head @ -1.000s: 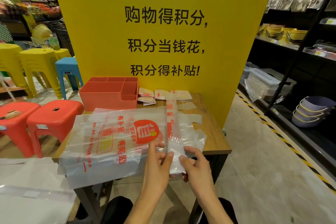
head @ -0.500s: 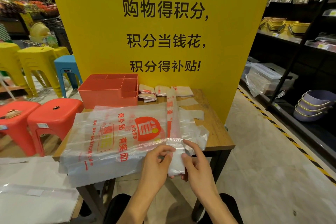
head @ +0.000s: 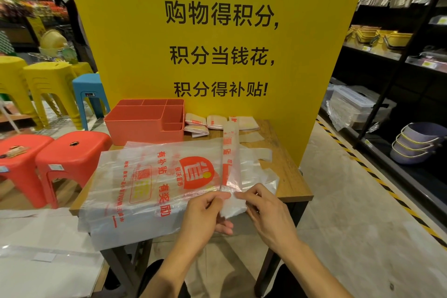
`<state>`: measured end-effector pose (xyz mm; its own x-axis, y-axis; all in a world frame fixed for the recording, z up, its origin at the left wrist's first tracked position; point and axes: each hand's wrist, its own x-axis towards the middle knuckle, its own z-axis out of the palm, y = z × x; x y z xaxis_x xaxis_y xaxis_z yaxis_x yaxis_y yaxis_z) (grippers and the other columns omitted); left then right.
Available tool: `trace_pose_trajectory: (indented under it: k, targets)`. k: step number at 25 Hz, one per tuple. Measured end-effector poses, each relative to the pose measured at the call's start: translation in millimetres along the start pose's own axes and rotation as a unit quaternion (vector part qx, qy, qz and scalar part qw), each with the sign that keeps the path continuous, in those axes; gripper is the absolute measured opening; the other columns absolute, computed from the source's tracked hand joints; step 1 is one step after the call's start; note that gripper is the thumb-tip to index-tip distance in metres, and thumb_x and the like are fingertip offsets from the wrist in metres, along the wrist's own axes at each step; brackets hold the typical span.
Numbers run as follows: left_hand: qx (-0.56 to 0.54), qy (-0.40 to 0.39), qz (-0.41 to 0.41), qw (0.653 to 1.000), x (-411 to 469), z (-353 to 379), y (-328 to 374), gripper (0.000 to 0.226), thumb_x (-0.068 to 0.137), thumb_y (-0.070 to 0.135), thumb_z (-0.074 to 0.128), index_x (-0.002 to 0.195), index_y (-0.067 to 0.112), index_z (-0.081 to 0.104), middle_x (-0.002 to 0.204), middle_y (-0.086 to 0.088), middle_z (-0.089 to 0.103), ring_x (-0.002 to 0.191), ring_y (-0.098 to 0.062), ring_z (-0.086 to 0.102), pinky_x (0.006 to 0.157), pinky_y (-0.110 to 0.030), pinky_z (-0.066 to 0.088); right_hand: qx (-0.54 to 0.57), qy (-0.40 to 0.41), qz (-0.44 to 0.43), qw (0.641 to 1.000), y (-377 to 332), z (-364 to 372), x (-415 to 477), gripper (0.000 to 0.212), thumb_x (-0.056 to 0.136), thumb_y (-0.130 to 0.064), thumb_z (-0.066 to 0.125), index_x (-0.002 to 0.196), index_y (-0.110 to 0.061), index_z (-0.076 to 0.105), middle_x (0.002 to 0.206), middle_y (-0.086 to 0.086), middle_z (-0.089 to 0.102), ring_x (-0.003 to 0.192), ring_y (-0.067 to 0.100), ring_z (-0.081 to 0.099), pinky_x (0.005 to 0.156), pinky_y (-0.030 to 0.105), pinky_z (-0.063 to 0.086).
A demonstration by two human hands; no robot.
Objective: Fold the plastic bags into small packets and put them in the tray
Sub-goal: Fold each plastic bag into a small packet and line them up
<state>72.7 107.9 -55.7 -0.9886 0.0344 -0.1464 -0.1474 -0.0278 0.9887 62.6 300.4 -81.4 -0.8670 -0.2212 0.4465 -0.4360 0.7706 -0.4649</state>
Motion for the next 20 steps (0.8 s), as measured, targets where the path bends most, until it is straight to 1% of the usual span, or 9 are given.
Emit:
trace_pose_trajectory:
  k: [3, 5, 8, 10, 11, 14, 16, 18, 20]
  targets:
    - [0.138, -0.023, 0.076, 0.987, 7.7, -13.4, -4.4, 0.032, 0.106, 0.004, 0.051, 0.12, 0.022, 0.073, 0.109, -0.009, 0.068, 0.082, -0.018, 0.072, 0.078, -0.04, 0.064, 0.036, -0.015, 0.016, 0.999, -2.6, 0.3, 4.8, 0.021, 0.102, -0.032, 0.06, 0.119, -0.039, 0.07, 0.098, -0.022, 0.047, 0.09, 0.003, 0.056, 0.069, 0.016, 0.046]
    - [0.232, -0.014, 0.147, 0.961, 12.6, -18.6, -3.0, 0.029, 0.099, 0.005, 0.065, 0.118, 0.025, 0.075, 0.115, 0.004, 0.059, 0.09, -0.006, 0.066, 0.078, -0.03, 0.062, 0.073, -0.022, 0.041, 0.996, -8.2, -0.1, 9.4, 0.014, 0.103, -0.033, 0.061, 0.105, -0.043, 0.069, 0.094, -0.024, 0.048, 0.091, 0.002, 0.055, 0.07, 0.014, 0.043]
    - [0.243, -0.016, 0.164, 0.956, 19.3, -18.3, 3.1, 0.019, 0.09, 0.018, 0.08, 0.108, 0.018, 0.078, 0.104, 0.002, 0.059, 0.081, -0.01, 0.064, 0.07, -0.028, 0.062, 0.149, -0.014, 0.085, 0.985, -13.1, 1.2, 13.8, 0.019, 0.103, -0.034, 0.062, 0.09, -0.048, 0.063, 0.096, -0.023, 0.052, 0.092, 0.005, 0.058, 0.069, 0.018, 0.05]
    - [0.253, -0.014, 0.17, 0.952, 23.0, -16.5, 2.2, 0.016, 0.087, 0.022, 0.083, 0.102, 0.019, 0.079, 0.099, 0.004, 0.06, 0.079, -0.013, 0.064, 0.074, -0.035, 0.063, 0.197, -0.007, 0.109, 0.974, -14.0, 3.6, 13.1, 0.01, 0.101, -0.036, 0.063, 0.096, -0.039, 0.07, 0.097, -0.02, 0.055, 0.092, 0.008, 0.061, 0.073, 0.033, 0.06]
    - [0.263, -0.001, 0.182, 0.947, 24.3, -16.3, -0.4, 0.015, 0.087, 0.023, 0.083, 0.101, 0.02, 0.079, 0.1, 0.007, 0.061, 0.083, -0.011, 0.064, 0.079, -0.036, 0.062, 0.214, -0.005, 0.114, 0.97, -14.5, 4.4, 12.3, 0.007, 0.1, -0.035, 0.065, 0.1, -0.037, 0.072, 0.103, -0.02, 0.056, 0.094, 0.008, 0.063, 0.078, 0.035, 0.061]
    - [0.304, 0.026, 0.248, 0.919, 21.3, -15.8, -8.4, 0.02, 0.09, 0.018, 0.079, 0.109, 0.024, 0.08, 0.117, 0.016, 0.06, 0.107, -0.002, 0.061, 0.097, -0.022, 0.054, 0.217, -0.027, 0.099, 0.971, -16.6, 2.5, 12.1, 0.026, 0.096, -0.038, 0.07, 0.122, -0.041, 0.069, 0.127, -0.026, 0.059, 0.114, 0.0, 0.059, 0.093, 0.023, 0.054]
    - [0.335, 0.02, 0.285, 0.898, 17.4, -15.8, -12.5, 0.03, 0.092, 0.013, 0.076, 0.117, 0.03, 0.078, 0.125, 0.019, 0.059, 0.116, 0.001, 0.057, 0.102, -0.015, 0.047, 0.169, -0.044, 0.075, 0.982, -15.4, -1.4, 12.3, 0.035, 0.097, -0.041, 0.067, 0.132, -0.042, 0.064, 0.132, -0.03, 0.059, 0.127, -0.006, 0.049, 0.101, 0.019, 0.045]
    - [0.356, 0.008, 0.304, 0.884, 18.6, -18.1, -18.3, 0.036, 0.094, 0.012, 0.074, 0.124, 0.031, 0.075, 0.129, 0.021, 0.061, 0.12, 0.003, 0.056, 0.105, -0.017, 0.046, 0.145, -0.069, 0.05, 0.986, -13.6, -2.9, 14.2, 0.029, 0.099, -0.041, 0.062, 0.128, -0.047, 0.065, 0.127, -0.031, 0.06, 0.127, -0.004, 0.048, 0.101, 0.019, 0.043]
    - [0.363, 0.003, 0.308, 0.88, 22.6, -18.2, -22.0, 0.031, 0.096, 0.019, 0.072, 0.126, 0.028, 0.074, 0.128, 0.021, 0.062, 0.117, 0.001, 0.059, 0.102, -0.023, 0.05, 0.141, -0.087, 0.052, 0.985, -12.5, -3.1, 16.3, 0.021, 0.101, -0.039, 0.06, 0.115, -0.054, 0.062, 0.117, -0.025, 0.063, 0.116, -0.001, 0.056, 0.095, 0.023, 0.048]
